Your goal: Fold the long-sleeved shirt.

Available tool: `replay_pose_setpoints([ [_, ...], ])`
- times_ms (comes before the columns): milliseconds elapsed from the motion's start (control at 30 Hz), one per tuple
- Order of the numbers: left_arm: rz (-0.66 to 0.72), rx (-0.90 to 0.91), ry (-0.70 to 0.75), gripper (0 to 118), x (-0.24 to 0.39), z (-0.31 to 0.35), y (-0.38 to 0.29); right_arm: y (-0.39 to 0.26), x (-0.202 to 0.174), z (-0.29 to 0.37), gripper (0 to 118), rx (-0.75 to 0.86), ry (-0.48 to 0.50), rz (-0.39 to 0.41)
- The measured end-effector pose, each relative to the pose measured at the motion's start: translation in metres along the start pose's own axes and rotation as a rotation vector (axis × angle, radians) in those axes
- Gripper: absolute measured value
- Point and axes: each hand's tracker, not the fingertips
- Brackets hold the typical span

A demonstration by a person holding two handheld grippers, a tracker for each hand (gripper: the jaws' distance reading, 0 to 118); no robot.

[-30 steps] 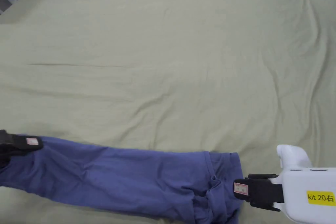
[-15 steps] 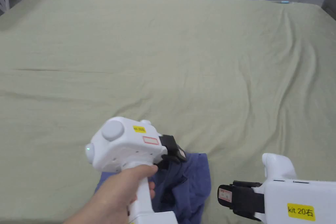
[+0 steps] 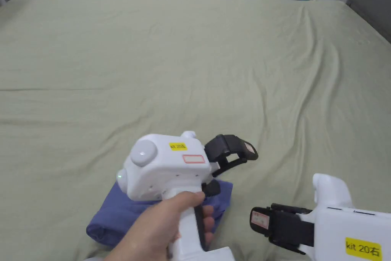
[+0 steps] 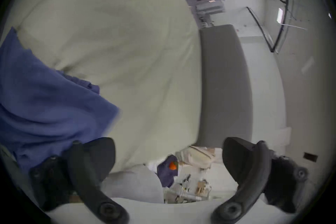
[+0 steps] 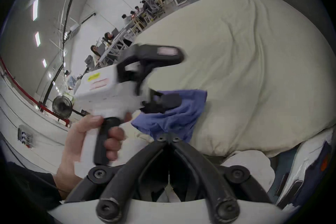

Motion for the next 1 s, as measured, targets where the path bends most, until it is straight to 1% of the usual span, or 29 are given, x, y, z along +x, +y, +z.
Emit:
replay_pose_setpoints([
  [33, -0.052, 0.019, -0.005, 109, 0.001, 0.02, 0.001, 0.001, 0.003, 0.003, 0, 0.018, 0.015, -0.021],
  [67, -0.108, 0.053, 0.019, 91, 0.003, 0.04, 0.001, 0.002, 0.005, 0.004, 0, 0.029, 0.028, -0.042],
  [100, -0.185, 0.117, 0.105, 50, 0.008, 0.06, 0.001, 0.002, 0.008, 0.005, 0, 0.038, 0.04, -0.06],
  [133, -0.25, 0.188, 0.228, 20, 0.006, 0.078, 0.0, 0.002, 0.011, 0.005, 0, 0.045, 0.051, -0.075],
  [167, -0.293, 0.239, 0.332, 8, 0.003, 0.091, -0.003, 0.001, 0.013, 0.004, 0, 0.045, 0.057, -0.09],
  [200, -0.348, 0.271, 0.441, 7, -0.002, 0.1, -0.004, 0.001, 0.016, 0.001, 0, 0.041, 0.056, -0.096],
  [267, -0.424, 0.256, 0.613, 7, -0.013, 0.099, -0.011, -0.001, 0.019, -0.006, 0, 0.027, 0.053, -0.111],
  [333, -0.464, 0.146, 0.807, 7, -0.035, 0.08, -0.017, -0.004, 0.021, -0.015, 0, -0.001, 0.051, -0.127],
  [367, -0.488, 0.086, 0.81, 7, -0.047, 0.065, -0.022, -0.005, 0.02, -0.017, 0, -0.013, 0.048, -0.134],
  [400, -0.503, 0.039, 0.775, 7, -0.053, 0.054, -0.03, -0.006, 0.02, -0.019, 0, -0.018, 0.047, -0.136],
  [433, -0.488, -0.025, 0.728, 7, -0.06, 0.038, -0.04, -0.007, 0.018, -0.021, 0, -0.024, 0.047, -0.135],
  [500, -0.457, -0.125, 0.679, 7, -0.066, 0.009, -0.06, -0.007, 0.016, -0.023, 0, -0.038, 0.035, -0.128],
  [567, -0.564, -0.184, 0.709, 7, -0.064, -0.023, -0.08, -0.007, 0.014, -0.021, 0, -0.037, 0.017, -0.124],
  [600, -0.607, -0.183, 0.753, 7, -0.063, -0.034, -0.087, -0.006, 0.013, -0.02, 0, -0.036, 0.008, -0.123],
  [633, -0.619, -0.162, 0.801, 7, -0.058, -0.038, -0.093, -0.004, 0.013, -0.018, 0, -0.035, -0.001, -0.122],
  [700, -0.678, -0.16, 0.835, 7, -0.045, -0.044, -0.099, -0.002, 0.012, -0.014, 0, -0.027, -0.014, -0.119],
  [733, -0.682, -0.181, 0.783, 7, -0.04, -0.044, -0.102, 0.0, 0.011, -0.012, 0, -0.021, -0.023, -0.116],
  [767, -0.652, -0.205, 0.701, 7, -0.039, -0.038, -0.103, 0.002, 0.01, -0.012, 0, -0.016, -0.031, -0.112],
  [833, -0.551, -0.221, 0.577, 7, -0.037, -0.03, -0.105, 0.008, 0.007, -0.013, 0, -0.006, -0.042, -0.106],
  [867, -0.506, -0.226, 0.493, 7, -0.036, -0.023, -0.106, 0.01, 0.006, -0.014, 0, 0.0, -0.047, -0.104],
  [900, -0.462, -0.213, 0.422, 7, -0.035, -0.009, -0.104, 0.014, 0.003, -0.017, 0, 0.007, -0.053, -0.102],
  [933, -0.425, -0.201, 0.373, 7, -0.032, 0.004, -0.101, 0.018, 0.0, -0.02, 0, 0.015, -0.063, -0.094],
  [1000, -0.384, -0.129, 0.324, 7, -0.027, 0.04, -0.087, 0.024, -0.007, -0.03, 0, 0.025, -0.092, -0.09],
])
